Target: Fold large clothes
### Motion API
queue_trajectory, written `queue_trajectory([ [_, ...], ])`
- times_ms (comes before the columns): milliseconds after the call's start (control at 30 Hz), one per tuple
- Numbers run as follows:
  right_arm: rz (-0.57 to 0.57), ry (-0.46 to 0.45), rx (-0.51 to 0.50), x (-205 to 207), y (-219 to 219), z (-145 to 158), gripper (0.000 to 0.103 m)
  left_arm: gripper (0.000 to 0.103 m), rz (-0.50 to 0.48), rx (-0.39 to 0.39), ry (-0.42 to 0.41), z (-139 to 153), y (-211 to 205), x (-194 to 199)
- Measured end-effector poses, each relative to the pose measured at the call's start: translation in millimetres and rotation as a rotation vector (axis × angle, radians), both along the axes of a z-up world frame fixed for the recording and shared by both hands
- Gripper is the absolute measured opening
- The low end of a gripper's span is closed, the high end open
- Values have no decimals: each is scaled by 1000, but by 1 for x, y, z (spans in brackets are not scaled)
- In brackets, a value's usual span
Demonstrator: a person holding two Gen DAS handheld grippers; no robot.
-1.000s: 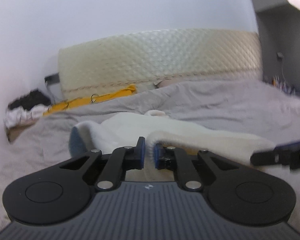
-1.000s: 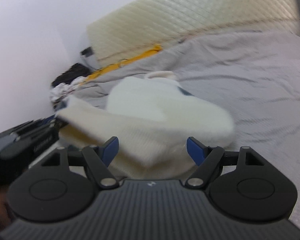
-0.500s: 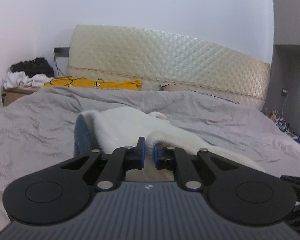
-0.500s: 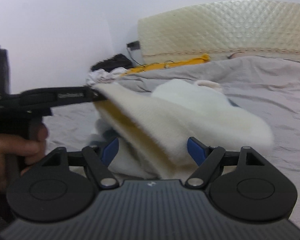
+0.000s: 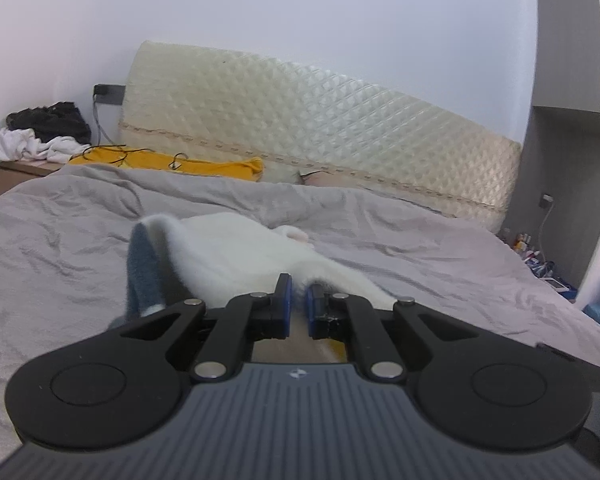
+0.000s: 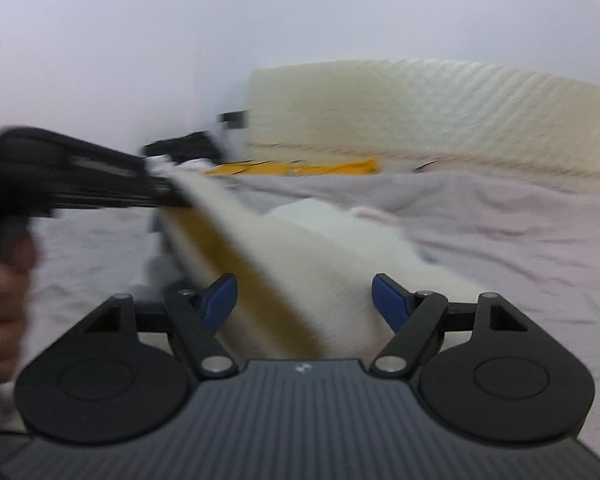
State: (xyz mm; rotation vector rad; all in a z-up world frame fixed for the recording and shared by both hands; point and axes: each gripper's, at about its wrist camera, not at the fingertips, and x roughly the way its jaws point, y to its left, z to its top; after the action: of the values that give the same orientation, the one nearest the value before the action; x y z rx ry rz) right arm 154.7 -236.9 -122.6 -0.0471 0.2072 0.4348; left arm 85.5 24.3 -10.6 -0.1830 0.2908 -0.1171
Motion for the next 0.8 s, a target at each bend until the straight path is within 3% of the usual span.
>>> queue_trajectory([
  [133, -164, 11, 8, 17, -9, -2, 76, 7, -7, 12, -16, 1, -5, -7],
  [267, -311, 149, 47, 33, -31, -10, 76, 7, -28, -15, -22, 2, -8, -11],
  [400, -403, 280, 177, 34, -58, -10, 75, 6, -50, -6, -58, 6, -14, -18],
  [567, -523, 267, 125, 28, -60, -19, 74, 6, -64, -11, -37, 5, -20, -21],
  [733, -461, 172, 152, 23, -55, -7, 14, 6, -70, 37, -12, -2, -33, -26],
  [800, -434, 135, 122, 20, -50, -2, 13, 6, -63, 45, 3, -4, -34, -24],
])
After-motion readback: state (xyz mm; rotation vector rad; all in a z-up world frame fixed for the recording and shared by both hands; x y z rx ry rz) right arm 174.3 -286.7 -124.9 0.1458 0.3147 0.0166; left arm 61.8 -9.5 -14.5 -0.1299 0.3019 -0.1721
